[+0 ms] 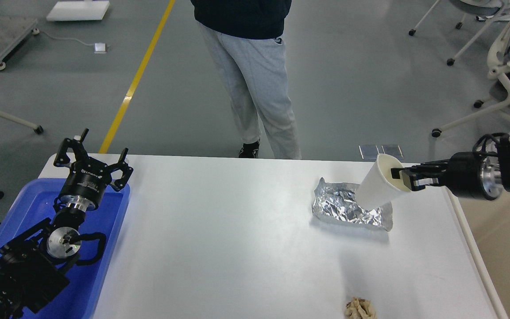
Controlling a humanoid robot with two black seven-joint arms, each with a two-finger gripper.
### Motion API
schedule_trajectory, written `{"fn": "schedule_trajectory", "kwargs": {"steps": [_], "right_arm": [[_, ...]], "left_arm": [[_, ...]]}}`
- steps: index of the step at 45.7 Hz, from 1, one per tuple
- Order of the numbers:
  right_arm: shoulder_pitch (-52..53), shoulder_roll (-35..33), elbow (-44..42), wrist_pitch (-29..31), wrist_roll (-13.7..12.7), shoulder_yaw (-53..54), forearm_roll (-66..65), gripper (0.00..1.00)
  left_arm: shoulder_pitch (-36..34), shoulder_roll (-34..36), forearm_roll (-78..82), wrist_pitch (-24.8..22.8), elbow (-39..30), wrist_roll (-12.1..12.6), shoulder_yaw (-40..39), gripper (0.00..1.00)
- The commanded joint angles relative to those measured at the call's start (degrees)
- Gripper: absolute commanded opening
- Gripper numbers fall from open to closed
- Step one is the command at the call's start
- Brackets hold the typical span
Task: Tidy desktop
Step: 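Lift the cup with the right gripper and carry it toward the white bin, then release the cup into the white bin with the right gripper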
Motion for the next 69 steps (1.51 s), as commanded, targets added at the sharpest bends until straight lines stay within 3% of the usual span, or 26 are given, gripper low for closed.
{"fn": "schedule_trajectory", "kwargs": {"steps": [1, 16, 29, 35, 46, 53, 69], "right_arm": [[9.49, -5.82, 2.67, 8.53, 0.44, 0.78, 2.42, 0.0], [12.22, -7.49, 2.5, 10.65, 0.53, 1.39, 3.92, 0.0], [8.36, -14.17, -2.5, 8.63, 1.93, 2.62, 7.95, 0.0], [5.99, -15.84, -8.83, 7.93, 3.25, 2.62, 17.79, 0.0], [-6.13, -14.71, -23.42, 2.22, 8.35, 2.27, 32.82, 0.0], [-13.96, -13.3, -29.92, -0.16, 8.79, 2.27, 44.68, 0.0], [-32.33, 0.94, -53.57, 0.01, 9.05, 2.8, 71.49, 0.0]], "left_arm": [[0.01, 0.0, 0.01, 0.01, 0.0, 0.0, -0.02, 1.0], [0.01, 0.0, 0.01, 0.09, 0.0, -0.09, -0.02, 1.0], [0.01, 0.0, 0.01, 0.09, 0.0, -0.09, -0.02, 1.0], [0.01, 0.0, 0.01, 0.09, 0.0, -0.09, -0.02, 1.0], [0.09, 0.0, 0.01, 0.09, 0.0, 0.0, -0.02, 1.0], [0.09, 0.0, 0.01, 0.09, 0.0, -0.09, 0.07, 1.0], [0.09, 0.0, 0.01, 0.09, 0.0, -0.09, 0.07, 1.0]]}}
